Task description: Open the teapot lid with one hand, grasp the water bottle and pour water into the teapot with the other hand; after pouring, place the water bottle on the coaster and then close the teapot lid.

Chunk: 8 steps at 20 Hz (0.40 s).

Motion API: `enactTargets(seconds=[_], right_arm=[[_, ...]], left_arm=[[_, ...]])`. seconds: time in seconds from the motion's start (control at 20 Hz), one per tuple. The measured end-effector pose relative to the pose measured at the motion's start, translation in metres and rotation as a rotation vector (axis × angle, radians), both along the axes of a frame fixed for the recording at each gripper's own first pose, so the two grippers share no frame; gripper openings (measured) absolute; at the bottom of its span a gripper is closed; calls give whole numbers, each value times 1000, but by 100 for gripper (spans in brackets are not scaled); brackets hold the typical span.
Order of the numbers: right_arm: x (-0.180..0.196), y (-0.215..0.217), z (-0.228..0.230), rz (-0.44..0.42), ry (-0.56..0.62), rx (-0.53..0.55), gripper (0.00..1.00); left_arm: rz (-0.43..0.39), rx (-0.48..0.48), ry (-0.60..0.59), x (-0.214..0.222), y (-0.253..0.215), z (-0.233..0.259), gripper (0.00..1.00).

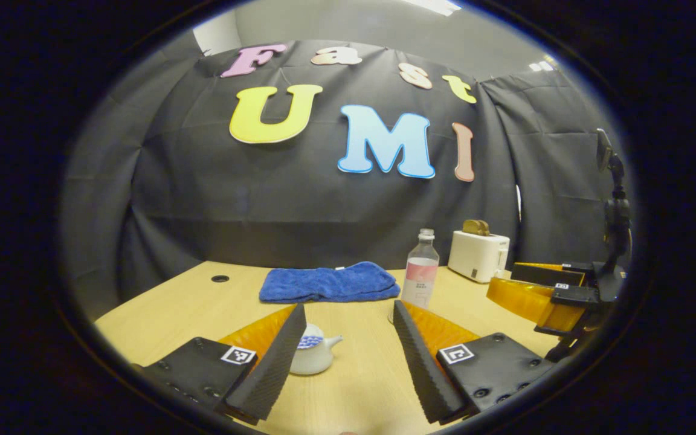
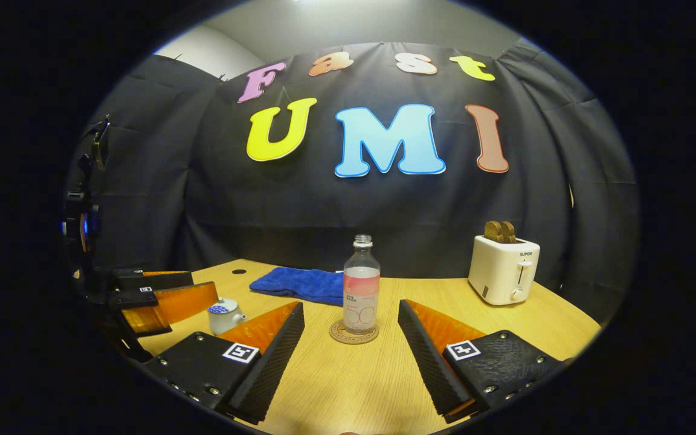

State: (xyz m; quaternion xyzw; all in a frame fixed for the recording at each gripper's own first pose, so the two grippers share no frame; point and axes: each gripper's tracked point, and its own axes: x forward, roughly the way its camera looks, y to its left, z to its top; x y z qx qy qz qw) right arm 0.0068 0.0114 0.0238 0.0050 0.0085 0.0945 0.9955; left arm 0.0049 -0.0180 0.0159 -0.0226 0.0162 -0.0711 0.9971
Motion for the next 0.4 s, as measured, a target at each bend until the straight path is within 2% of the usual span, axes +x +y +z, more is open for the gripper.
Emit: enactTargets(seconds=[0.25, 0.4], right_arm=[[-22, 3, -17, -23, -4, 22, 97], [-32, -1, -31, -41, 12, 38, 97]], left_arm=[[19, -28, -25, -20, -5, -9, 93], [33, -11, -16, -28, -6, -20, 93]])
